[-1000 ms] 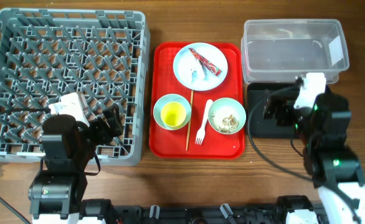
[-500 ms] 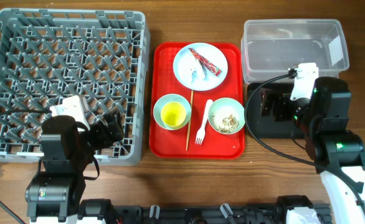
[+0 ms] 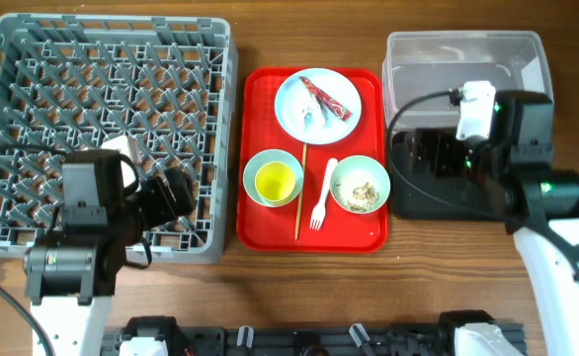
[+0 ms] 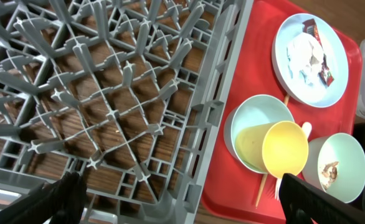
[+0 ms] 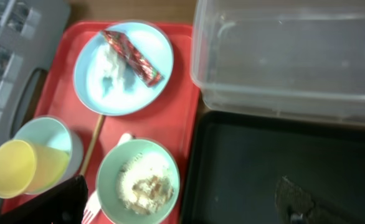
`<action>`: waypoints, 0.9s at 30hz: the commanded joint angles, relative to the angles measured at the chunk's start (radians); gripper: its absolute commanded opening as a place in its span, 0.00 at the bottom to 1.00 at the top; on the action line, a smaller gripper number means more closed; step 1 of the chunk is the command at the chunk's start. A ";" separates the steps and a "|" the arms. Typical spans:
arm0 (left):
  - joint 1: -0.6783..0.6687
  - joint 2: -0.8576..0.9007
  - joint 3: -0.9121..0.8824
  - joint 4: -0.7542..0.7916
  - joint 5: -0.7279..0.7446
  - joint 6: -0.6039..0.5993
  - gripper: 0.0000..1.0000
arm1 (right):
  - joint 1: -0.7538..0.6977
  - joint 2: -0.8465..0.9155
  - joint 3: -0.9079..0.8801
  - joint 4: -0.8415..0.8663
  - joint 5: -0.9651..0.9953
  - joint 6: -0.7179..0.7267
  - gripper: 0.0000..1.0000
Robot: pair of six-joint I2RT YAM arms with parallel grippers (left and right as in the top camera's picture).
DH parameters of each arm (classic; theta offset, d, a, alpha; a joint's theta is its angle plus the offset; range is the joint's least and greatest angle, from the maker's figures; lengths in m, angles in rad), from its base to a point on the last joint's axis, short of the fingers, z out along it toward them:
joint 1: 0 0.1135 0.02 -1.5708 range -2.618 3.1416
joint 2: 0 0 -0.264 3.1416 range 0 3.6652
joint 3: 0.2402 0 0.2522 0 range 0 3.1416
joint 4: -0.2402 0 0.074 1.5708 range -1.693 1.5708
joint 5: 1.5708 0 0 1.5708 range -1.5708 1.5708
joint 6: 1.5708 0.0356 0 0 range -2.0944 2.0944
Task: Sort waste into correct bins and load items into the dishwasher rack
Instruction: 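Reach the right gripper over the red wrapper on the white plate, then grasp the red wrapper with the right gripper and lift it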
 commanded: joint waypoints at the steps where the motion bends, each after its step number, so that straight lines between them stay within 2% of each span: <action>1: -0.003 0.019 0.031 -0.006 0.012 -0.022 1.00 | 0.059 0.117 0.202 -0.066 -0.035 0.004 0.96; 4: -0.003 0.018 0.031 -0.006 0.011 -0.022 1.00 | 0.153 0.285 0.410 -0.137 -0.020 0.005 0.96; 7: -0.003 0.018 0.031 -0.006 0.011 -0.022 1.00 | 0.251 0.444 0.565 -0.098 0.100 0.065 0.95; 13: -0.003 0.018 0.031 -0.006 0.011 -0.022 1.00 | 0.396 0.708 0.571 0.113 0.187 0.201 0.87; 16: -0.003 0.018 0.031 -0.006 0.011 -0.022 1.00 | 0.442 0.838 0.571 0.186 0.291 0.310 0.87; 20: -0.003 0.018 0.031 -0.006 0.011 -0.022 1.00 | 0.457 0.969 0.571 0.208 0.325 0.412 0.83; 23: -0.003 0.018 0.031 -0.006 0.011 -0.022 1.00 | 0.459 1.041 0.566 0.217 0.323 0.431 0.79; 25: -0.003 0.018 0.031 -0.006 0.011 -0.022 1.00 | 0.459 1.072 0.566 0.216 0.316 0.457 0.75; 26: -0.003 0.018 0.031 -0.006 0.011 -0.022 1.00 | 0.459 1.078 0.565 0.215 0.299 0.457 0.68; 27: -0.003 0.018 0.031 -0.006 0.011 -0.022 1.00 | 0.460 1.086 0.566 0.216 0.292 0.460 0.58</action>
